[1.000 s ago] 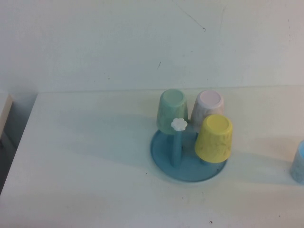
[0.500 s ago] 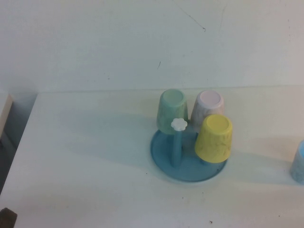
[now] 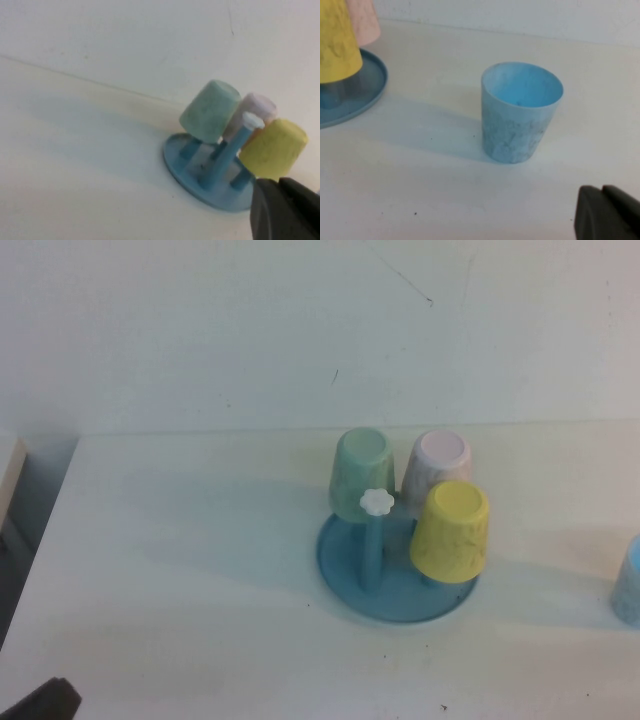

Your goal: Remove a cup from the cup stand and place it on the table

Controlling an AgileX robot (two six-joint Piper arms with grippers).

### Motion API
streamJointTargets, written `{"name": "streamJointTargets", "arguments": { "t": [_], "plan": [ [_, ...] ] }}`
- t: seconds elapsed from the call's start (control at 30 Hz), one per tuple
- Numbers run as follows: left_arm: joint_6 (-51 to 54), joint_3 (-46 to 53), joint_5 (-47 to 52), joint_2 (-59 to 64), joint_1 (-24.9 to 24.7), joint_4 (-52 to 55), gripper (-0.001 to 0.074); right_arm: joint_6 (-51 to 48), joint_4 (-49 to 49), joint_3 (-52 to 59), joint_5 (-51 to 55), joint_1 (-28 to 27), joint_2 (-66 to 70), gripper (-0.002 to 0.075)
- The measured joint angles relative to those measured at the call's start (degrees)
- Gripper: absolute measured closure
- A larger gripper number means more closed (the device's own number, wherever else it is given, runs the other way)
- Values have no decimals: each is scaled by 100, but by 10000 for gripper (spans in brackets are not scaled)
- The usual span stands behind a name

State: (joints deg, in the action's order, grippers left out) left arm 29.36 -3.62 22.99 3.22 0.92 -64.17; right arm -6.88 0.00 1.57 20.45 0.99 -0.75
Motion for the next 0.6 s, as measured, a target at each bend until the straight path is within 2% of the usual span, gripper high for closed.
{"name": "streamJointTargets", "arguments": {
  "t": [0.2, 0.3, 0.4, 0.6],
  "plan": [
    [112, -2093, 1860, 1793, -2, 2285, 738, 0, 0, 0, 0, 0, 0, 727],
    [112, -2893, 2449, 2657, -2, 3324, 738, 0, 0, 0, 0, 0, 0, 727],
    [174, -3642, 2618, 3392, -12, 3909, 738, 0, 0, 0, 0, 0, 0, 727],
    [174, -4877, 2448, 4889, -179, 4125, 738, 0, 0, 0, 0, 0, 0, 727]
  ]
}}
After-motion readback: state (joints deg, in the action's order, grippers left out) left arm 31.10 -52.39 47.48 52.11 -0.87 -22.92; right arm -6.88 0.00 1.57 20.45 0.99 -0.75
